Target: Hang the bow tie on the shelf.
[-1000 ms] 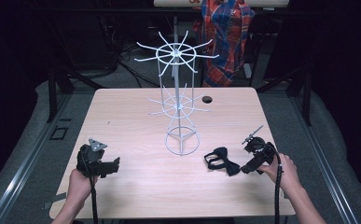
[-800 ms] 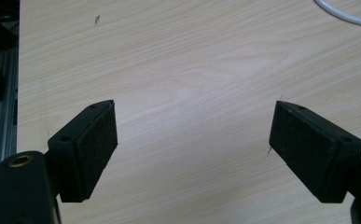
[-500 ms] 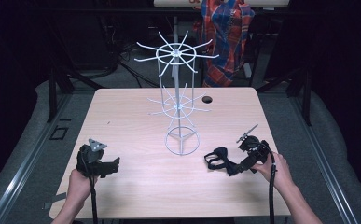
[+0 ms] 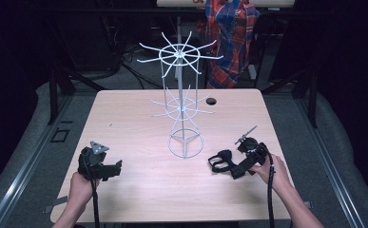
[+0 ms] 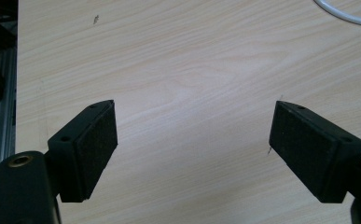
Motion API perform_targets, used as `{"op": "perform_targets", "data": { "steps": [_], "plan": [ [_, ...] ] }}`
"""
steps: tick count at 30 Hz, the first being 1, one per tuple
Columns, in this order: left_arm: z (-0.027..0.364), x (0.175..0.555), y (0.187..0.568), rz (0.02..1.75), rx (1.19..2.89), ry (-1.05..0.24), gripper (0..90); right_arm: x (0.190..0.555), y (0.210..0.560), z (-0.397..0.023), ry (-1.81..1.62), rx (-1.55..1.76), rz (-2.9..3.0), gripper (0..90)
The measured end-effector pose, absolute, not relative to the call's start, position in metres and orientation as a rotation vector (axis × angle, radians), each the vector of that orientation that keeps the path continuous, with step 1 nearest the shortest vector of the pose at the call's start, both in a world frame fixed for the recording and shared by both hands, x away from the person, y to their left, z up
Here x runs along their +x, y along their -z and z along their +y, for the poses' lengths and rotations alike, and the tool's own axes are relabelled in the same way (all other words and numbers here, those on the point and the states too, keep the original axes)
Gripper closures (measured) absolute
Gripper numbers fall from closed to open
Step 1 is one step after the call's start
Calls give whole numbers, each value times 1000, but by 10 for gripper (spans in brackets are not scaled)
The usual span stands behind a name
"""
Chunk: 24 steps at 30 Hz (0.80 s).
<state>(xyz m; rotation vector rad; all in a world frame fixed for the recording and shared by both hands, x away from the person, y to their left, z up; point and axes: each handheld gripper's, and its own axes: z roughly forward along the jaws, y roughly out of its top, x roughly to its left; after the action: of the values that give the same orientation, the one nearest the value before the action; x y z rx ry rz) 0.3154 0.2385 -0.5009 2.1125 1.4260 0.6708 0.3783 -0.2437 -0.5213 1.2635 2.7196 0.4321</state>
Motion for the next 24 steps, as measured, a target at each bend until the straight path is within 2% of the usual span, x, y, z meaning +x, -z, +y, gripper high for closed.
{"op": "perform_targets", "data": {
  "steps": [5, 7, 8, 10, 12, 24],
  "plan": [
    [239, 315, 501, 1425, 2115, -672, 155, 378, 523, -231, -421, 1223, 2736, 19],
    [239, 315, 501, 1425, 2113, -674, 155, 378, 524, -228, -432, 1212, 2737, 71],
    [239, 315, 501, 1426, 2114, -674, 155, 378, 524, -226, -446, 1219, 2737, 136],
    [239, 315, 501, 1425, 2115, -673, 155, 378, 525, -225, -464, 1216, 2737, 160],
    [239, 315, 501, 1425, 2115, -673, 155, 378, 526, -224, -455, 1225, 2725, 226],
    [239, 315, 501, 1426, 2113, -676, 155, 378, 532, -219, -407, 1197, 2730, 421]
  ]
}}
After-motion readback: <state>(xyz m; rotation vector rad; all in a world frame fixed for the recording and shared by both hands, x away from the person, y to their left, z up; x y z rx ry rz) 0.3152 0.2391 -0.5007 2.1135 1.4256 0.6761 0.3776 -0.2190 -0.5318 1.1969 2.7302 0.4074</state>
